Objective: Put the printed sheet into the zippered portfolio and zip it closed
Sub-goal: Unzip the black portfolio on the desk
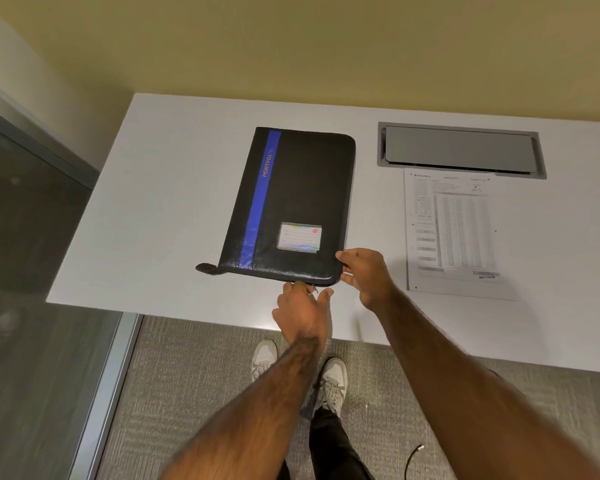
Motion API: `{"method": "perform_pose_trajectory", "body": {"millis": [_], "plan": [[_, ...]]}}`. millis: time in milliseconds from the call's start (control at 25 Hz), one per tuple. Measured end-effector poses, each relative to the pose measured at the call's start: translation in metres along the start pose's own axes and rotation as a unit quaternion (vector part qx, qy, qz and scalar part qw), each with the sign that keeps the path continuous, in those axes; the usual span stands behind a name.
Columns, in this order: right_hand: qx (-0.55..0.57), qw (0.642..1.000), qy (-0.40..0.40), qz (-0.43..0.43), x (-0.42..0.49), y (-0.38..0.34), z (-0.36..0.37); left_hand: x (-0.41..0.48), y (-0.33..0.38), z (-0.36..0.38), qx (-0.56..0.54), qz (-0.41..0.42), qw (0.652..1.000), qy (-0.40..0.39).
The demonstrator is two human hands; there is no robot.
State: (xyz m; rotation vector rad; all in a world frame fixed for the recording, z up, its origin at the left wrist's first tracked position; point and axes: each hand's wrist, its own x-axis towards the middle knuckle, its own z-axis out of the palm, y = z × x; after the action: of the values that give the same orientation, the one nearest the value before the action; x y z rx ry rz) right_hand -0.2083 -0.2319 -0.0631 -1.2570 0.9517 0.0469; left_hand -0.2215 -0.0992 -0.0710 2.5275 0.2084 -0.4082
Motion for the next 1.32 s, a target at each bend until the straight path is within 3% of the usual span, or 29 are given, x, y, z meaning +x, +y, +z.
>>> {"method": "perform_pose_trajectory", "body": {"millis": [480,680,920,1200,1320], "plan": [[-0.085,0.996,0.020,0.007,0.003,-0.003,-0.001,0.009,0.008,0.017,-0.034,-0.117,0.991,0.047],[-0.087,0.996,0.029,0.015,0.004,-0.007,0.000,0.023,-0.014,0.005,-0.032,-0.113,0.991,0.067],[-0.204,0.979,0.008,-0.011,0.008,-0.007,0.000,0.052,-0.055,-0.038,0.025,-0.056,0.991,0.120],[-0.153,0.988,0.020,0.020,0.002,-0.019,0.003,0.076,-0.084,-0.070,0.003,-0.051,0.976,0.214],[-0.168,0.986,0.008,0.010,-0.004,-0.024,0.003,0.086,-0.094,-0.083,0.045,-0.048,0.978,0.200]]}}
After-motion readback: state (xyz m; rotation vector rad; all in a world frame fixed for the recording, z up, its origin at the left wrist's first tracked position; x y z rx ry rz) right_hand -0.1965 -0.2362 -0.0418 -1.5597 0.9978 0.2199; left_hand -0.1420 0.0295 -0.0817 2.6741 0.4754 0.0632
